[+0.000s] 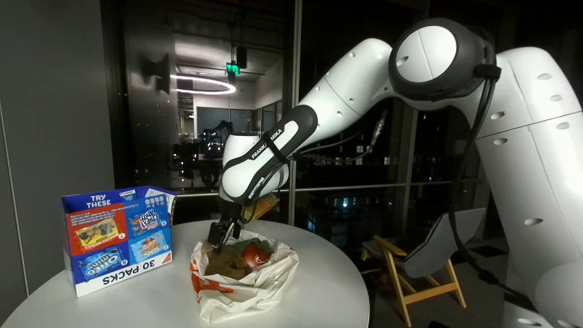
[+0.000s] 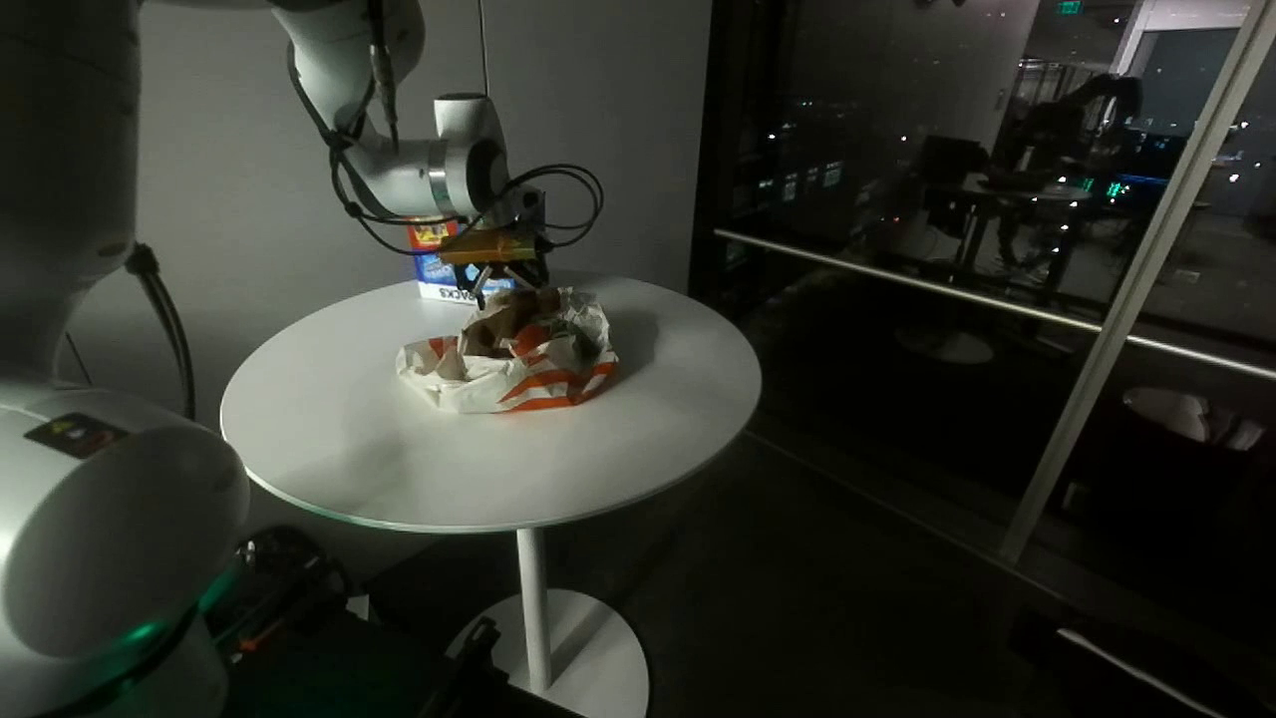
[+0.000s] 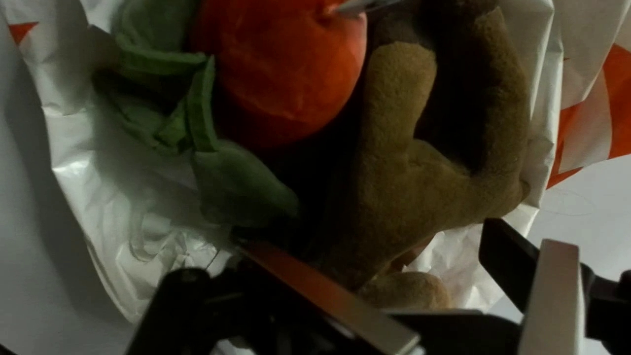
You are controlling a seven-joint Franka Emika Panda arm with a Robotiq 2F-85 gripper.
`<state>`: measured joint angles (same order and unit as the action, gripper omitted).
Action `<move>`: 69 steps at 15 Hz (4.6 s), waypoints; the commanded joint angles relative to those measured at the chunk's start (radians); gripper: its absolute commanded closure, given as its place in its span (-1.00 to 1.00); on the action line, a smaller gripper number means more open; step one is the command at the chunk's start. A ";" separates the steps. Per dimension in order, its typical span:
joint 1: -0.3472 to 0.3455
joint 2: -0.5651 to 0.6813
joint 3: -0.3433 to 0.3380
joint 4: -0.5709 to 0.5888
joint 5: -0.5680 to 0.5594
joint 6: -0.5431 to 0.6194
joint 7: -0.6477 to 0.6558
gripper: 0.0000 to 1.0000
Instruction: Remove the items from the plastic bag and put them on the table
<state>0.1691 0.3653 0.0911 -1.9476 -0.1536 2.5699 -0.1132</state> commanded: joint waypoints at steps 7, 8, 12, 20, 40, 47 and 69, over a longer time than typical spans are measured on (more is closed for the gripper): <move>-0.021 0.086 0.006 0.146 0.001 -0.164 -0.043 -0.36; -0.026 0.086 0.006 0.149 0.006 -0.167 -0.043 -0.17; -0.053 0.077 0.015 0.152 0.042 -0.167 -0.057 0.41; -0.110 0.031 0.027 0.136 0.154 -0.199 -0.067 0.86; 0.045 -0.402 0.127 -0.089 0.765 -0.484 -0.684 0.84; 0.104 -0.254 0.196 -0.159 0.725 -0.211 -0.817 0.82; 0.014 -0.227 0.163 -0.053 0.574 0.079 -0.696 -1.00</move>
<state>0.2247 0.1486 0.2849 -2.0438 0.4698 2.5955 -0.8657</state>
